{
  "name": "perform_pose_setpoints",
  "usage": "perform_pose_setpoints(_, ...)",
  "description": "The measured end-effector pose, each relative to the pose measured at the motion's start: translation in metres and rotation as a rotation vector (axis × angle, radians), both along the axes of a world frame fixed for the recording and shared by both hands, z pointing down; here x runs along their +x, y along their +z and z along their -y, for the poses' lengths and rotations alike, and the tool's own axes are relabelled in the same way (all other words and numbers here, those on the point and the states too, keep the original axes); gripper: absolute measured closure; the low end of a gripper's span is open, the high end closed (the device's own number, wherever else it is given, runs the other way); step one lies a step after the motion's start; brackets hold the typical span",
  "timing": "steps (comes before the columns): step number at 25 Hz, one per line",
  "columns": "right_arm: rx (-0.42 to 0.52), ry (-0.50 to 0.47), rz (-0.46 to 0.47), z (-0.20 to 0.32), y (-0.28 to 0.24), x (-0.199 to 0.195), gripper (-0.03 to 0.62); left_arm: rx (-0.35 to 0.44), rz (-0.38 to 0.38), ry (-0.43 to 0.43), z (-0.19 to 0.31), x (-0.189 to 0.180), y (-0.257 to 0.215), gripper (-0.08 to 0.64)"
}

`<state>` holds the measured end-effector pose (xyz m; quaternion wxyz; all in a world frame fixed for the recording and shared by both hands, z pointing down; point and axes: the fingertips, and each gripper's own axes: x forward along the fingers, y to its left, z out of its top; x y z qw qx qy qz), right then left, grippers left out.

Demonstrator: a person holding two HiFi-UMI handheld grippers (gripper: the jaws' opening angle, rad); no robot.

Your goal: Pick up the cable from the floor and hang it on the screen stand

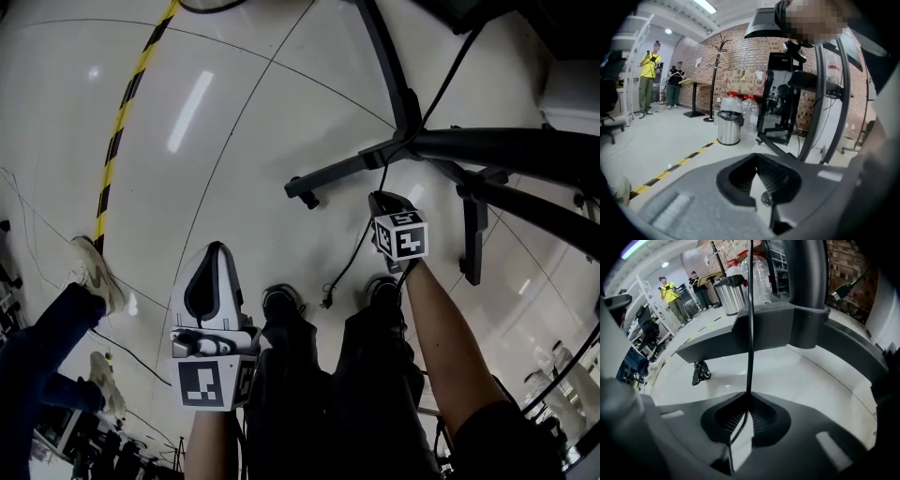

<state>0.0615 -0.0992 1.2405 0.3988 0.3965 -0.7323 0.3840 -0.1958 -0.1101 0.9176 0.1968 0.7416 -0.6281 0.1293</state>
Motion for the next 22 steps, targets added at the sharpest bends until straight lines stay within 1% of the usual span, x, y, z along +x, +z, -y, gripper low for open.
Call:
perform_pose_setpoints(4, 0.013, -0.044, 0.024, 0.0, -0.024, -0.005, 0.563, 0.005, -0.025, -0.002, 0.005, 0.012, -0.015, 0.554)
perform_pose_setpoints(8, 0.027, -0.092, -0.011, -0.004, -0.055, 0.001, 0.565, -0.007, 0.003, 0.031, 0.0, 0.026, -0.038, 0.555)
perform_pose_setpoints(10, 0.036, -0.113, -0.02, -0.007, -0.075, 0.001, 0.565, -0.009, -0.003, 0.035, -0.004, 0.031, -0.054, 0.555)
perform_pose_setpoints(13, 0.065, -0.152, -0.022, -0.013, -0.114, -0.001, 0.566, 0.009, -0.02, 0.016, -0.003, 0.039, -0.086, 0.555)
perform_pose_setpoints(18, 0.122, -0.236, -0.034, -0.02, -0.183, -0.002, 0.566, 0.034, -0.033, 0.015, -0.006, 0.054, -0.144, 0.554)
perform_pose_setpoints(20, 0.149, -0.263, -0.034, -0.019, -0.217, -0.007, 0.567, 0.043, -0.031, 0.016, -0.008, 0.055, -0.167, 0.554)
perform_pose_setpoints(22, 0.184, -0.304, -0.054, -0.018, -0.252, -0.01, 0.568, 0.05, -0.036, 0.013, -0.009, 0.056, -0.191, 0.554)
